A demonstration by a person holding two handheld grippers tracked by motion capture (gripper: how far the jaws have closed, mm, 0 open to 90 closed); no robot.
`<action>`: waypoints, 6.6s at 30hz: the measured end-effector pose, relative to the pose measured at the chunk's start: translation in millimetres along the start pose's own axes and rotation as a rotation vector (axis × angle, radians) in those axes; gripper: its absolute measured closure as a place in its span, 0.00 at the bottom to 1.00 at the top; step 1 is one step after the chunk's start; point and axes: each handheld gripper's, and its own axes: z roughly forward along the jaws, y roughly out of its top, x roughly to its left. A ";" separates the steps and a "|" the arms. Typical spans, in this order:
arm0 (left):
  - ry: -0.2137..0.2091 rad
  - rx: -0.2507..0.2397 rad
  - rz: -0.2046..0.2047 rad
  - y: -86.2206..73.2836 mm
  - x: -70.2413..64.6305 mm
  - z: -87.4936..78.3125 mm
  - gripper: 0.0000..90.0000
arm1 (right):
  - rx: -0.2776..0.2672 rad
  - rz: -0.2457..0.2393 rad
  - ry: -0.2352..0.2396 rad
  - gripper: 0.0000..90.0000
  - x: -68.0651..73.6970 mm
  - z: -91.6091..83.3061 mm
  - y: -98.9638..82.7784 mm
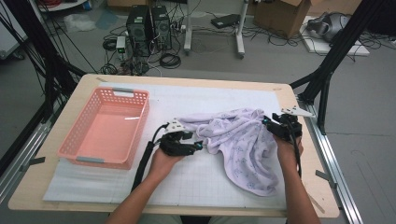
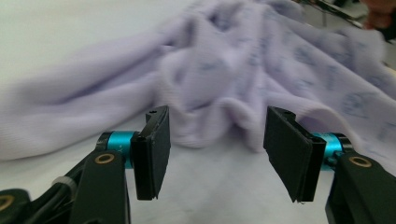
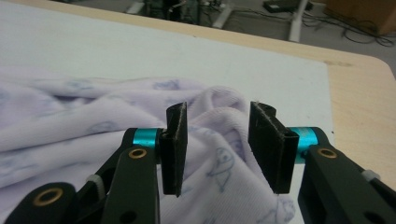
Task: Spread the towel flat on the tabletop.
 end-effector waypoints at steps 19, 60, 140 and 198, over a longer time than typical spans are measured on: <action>-0.020 0.235 0.286 4.7 -81.9 76.2 0.87 | -0.001 0.017 0.052 0.59 -12.4 -60.8 -52.4; 0.248 0.092 0.027 -4.4 32.5 -18.6 0.89 | 0.186 -0.190 0.269 0.98 57.6 3.8 -33.8; 0.065 0.061 0.026 -32.8 -5.1 -31.0 0.56 | 0.280 -0.164 0.251 0.69 93.4 33.0 -21.1; 0.106 -0.002 0.018 -25.3 8.5 -54.1 0.54 | 0.210 -0.038 0.092 0.74 9.4 -99.8 -55.7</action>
